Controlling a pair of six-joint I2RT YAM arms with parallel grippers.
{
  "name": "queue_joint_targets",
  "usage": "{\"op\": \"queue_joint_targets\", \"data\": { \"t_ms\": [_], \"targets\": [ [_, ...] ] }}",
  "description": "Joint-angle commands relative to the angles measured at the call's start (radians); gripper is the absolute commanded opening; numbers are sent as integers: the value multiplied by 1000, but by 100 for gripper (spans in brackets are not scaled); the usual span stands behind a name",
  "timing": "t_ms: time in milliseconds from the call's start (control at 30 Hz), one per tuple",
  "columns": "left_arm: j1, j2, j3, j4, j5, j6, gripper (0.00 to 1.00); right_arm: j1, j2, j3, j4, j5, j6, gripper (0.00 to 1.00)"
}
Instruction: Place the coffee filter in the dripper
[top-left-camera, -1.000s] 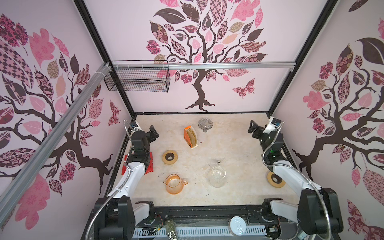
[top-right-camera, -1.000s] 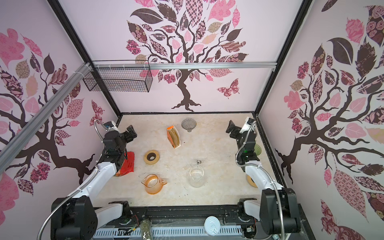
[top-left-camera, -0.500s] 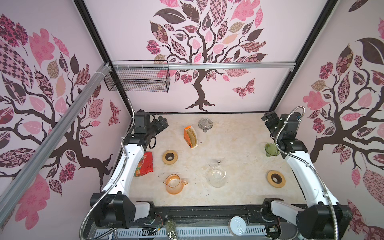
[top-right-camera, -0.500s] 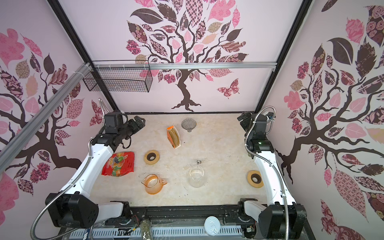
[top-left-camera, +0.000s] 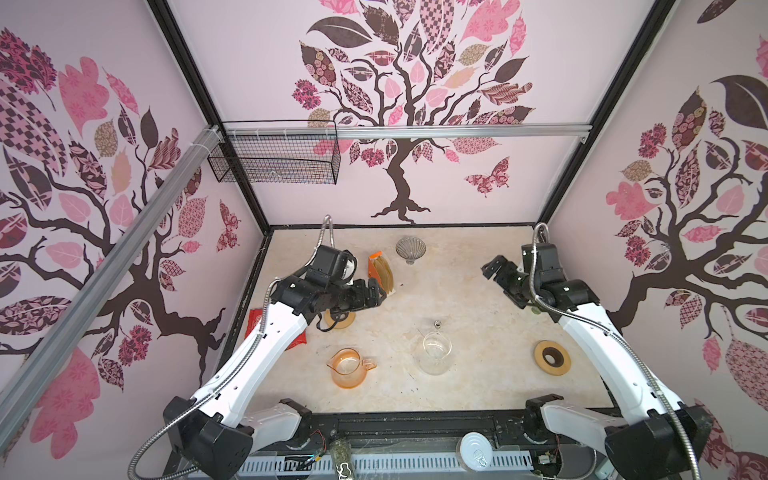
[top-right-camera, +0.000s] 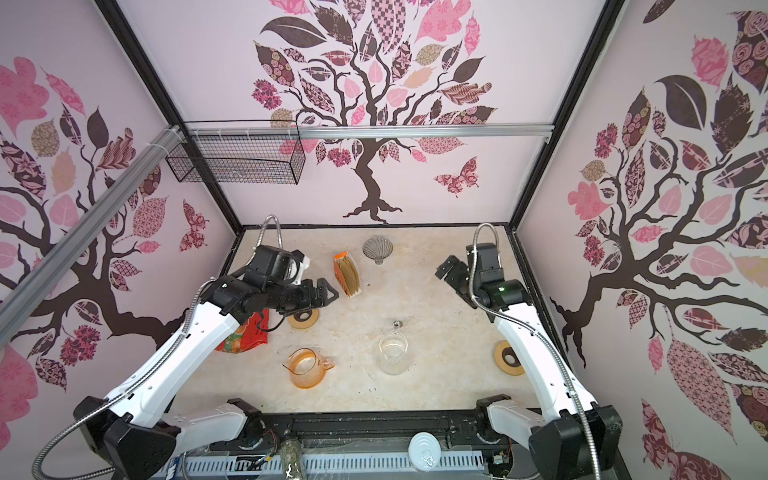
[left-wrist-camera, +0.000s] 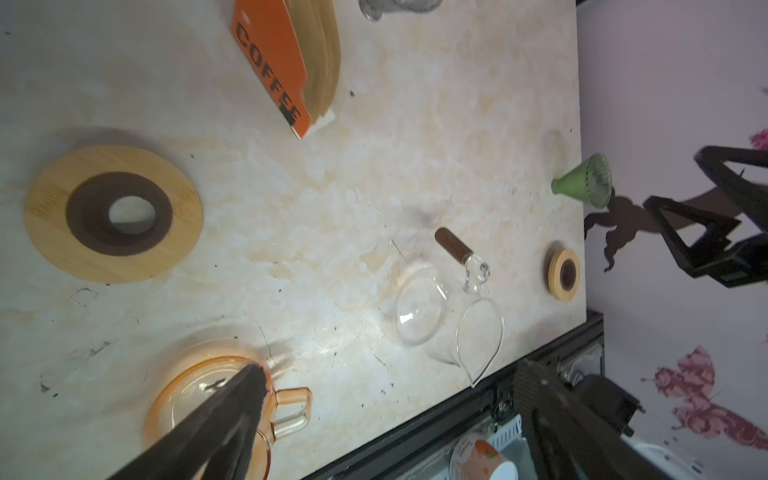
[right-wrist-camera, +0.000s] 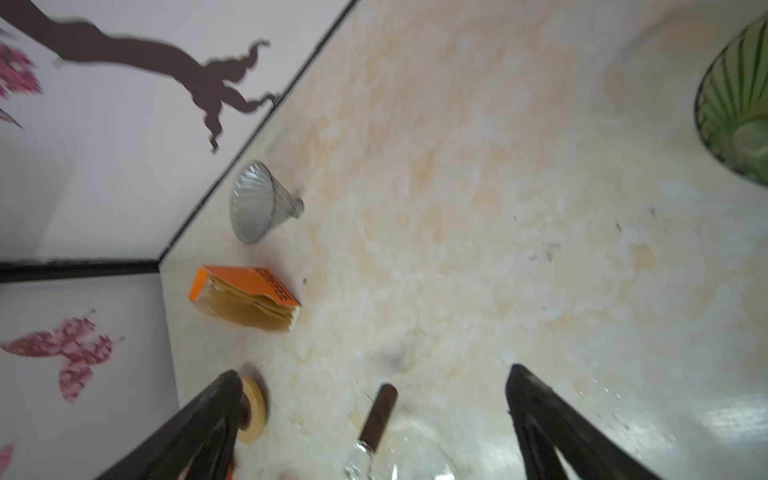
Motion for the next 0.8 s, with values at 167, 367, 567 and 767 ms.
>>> {"op": "queue_joint_targets", "data": {
  "t_ms": [167,367,567,767],
  "targets": [
    [-194,116,44,-163,-63,171,85,71,-132,-238,-188,-180,-161,95],
    [-273,204,47,-169,-69,226,79,96,-122,-288,-243,-189,-249,100],
    [-339,263,16,-132,-67,238,77,216,-82,-297,-225,-168,-251,97],
    [-358,325,8,-115,-68,246,71,336,-58,-344,-181,-147,-205,88]
  ]
}}
